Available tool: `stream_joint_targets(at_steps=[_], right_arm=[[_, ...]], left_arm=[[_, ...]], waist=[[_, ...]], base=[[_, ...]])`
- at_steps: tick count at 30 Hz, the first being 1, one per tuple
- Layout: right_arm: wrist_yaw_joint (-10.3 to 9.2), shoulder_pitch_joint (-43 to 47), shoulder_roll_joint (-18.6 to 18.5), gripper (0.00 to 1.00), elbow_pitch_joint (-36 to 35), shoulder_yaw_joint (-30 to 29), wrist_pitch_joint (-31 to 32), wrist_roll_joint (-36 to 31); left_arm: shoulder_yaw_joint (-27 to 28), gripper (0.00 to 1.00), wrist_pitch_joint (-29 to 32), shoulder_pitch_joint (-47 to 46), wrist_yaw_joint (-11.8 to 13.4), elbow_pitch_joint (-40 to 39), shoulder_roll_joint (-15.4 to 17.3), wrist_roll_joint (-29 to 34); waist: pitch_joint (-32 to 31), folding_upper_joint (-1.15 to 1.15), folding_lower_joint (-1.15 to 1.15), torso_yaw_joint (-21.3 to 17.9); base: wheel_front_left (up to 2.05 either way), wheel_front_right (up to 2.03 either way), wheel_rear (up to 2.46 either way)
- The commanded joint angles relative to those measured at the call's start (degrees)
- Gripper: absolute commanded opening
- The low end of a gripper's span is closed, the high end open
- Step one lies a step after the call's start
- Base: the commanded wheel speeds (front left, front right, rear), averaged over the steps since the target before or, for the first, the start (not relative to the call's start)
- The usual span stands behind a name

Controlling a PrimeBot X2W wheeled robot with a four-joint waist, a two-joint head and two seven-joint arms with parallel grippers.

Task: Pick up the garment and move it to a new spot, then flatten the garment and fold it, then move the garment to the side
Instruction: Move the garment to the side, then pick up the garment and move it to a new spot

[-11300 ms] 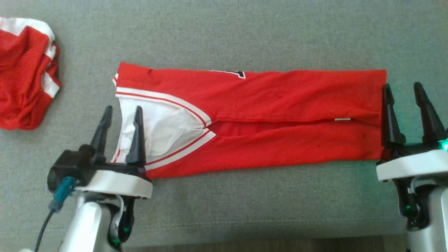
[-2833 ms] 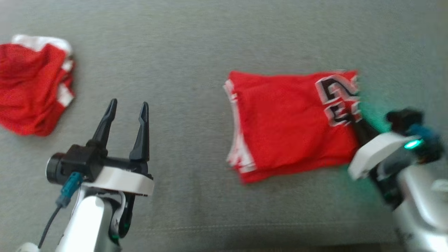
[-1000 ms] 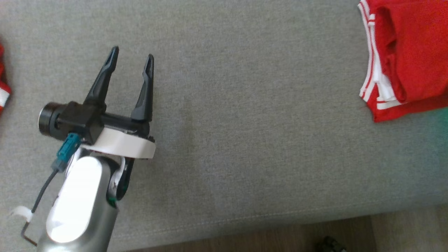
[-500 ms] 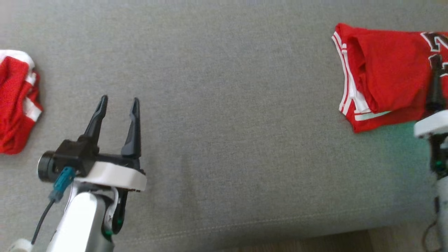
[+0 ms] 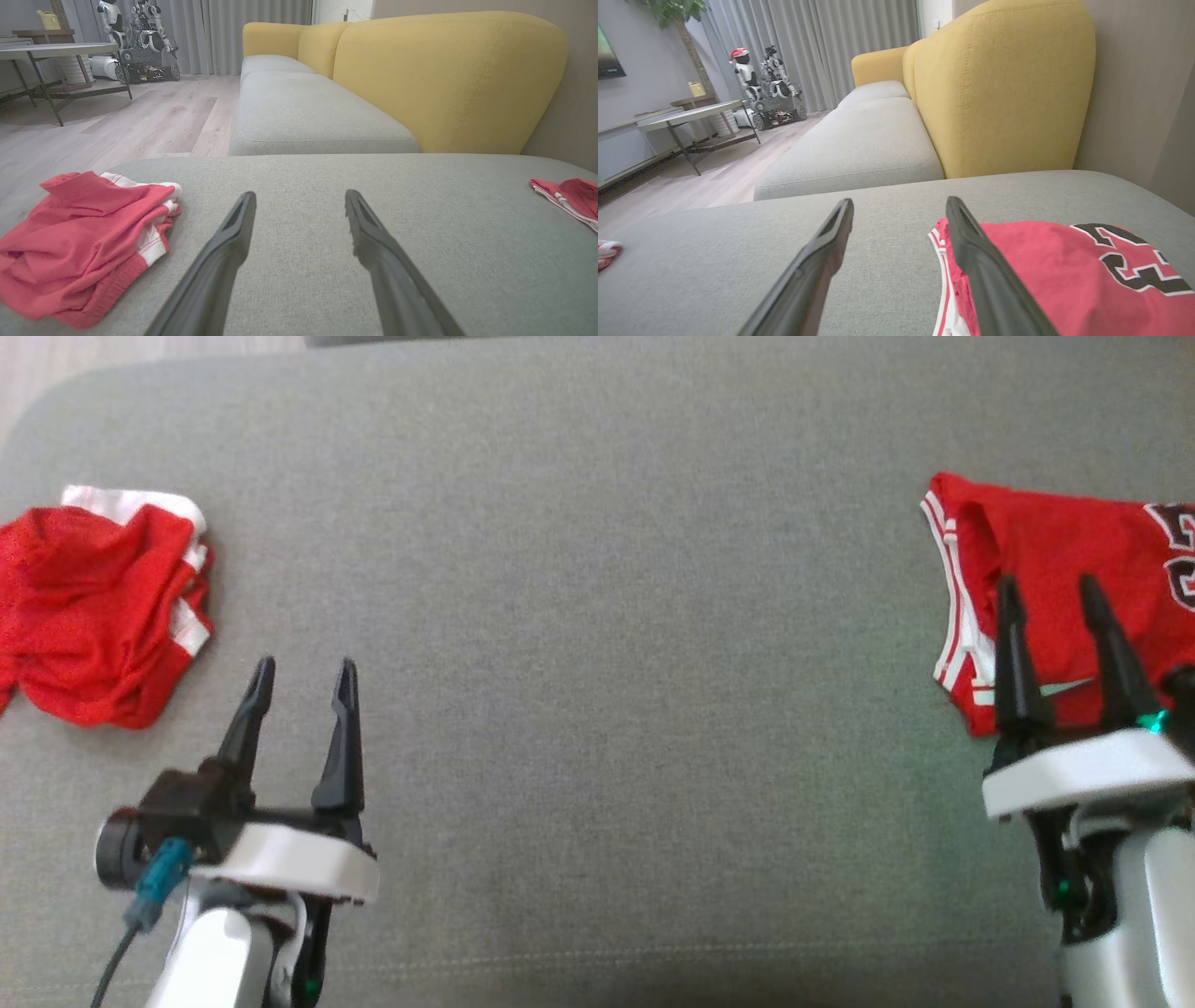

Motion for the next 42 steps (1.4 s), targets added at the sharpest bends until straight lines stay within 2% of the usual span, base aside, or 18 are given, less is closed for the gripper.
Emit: stream_joint_targets(at_steps=[1, 15, 33, 42], right_arm=[[0.37, 0.62, 0.26, 1.00, -3.42, 1.39, 0.71, -0.66], [0.37, 9.53, 2.09, 1.00, -7.96, 1.74, 4.22, -2.04], [0.37, 10.51, 2.41, 1.00, -8.52, 2.07, 4.50, -2.40], [0.37, 10.53, 2.50, 1.00, -8.81, 1.50, 4.28, -2.52]], left_arm=[[2.44, 1.00, -0.54, -0.33, 0.47, -2.00, 1.43, -0.31], [0.88, 1.00, 1.74, 6.04, 1.42, -4.24, 2.63, -0.22], [0.34, 1.00, 2.33, 6.68, 2.33, -5.18, 3.42, -0.22], [0.10, 1.00, 2.77, 6.30, 3.00, -6.39, 3.52, -0.22]], waist=[[-1.56, 0.00, 0.00, 0.64], [-7.51, 0.00, 0.00, 0.24], [-8.20, 0.00, 0.00, -0.20], [-7.74, 0.00, 0.00, 0.81]], base=[[0.00, 0.00, 0.00], [0.00, 0.00, 0.00], [0.00, 0.00, 0.00], [0.00, 0.00, 0.00]])
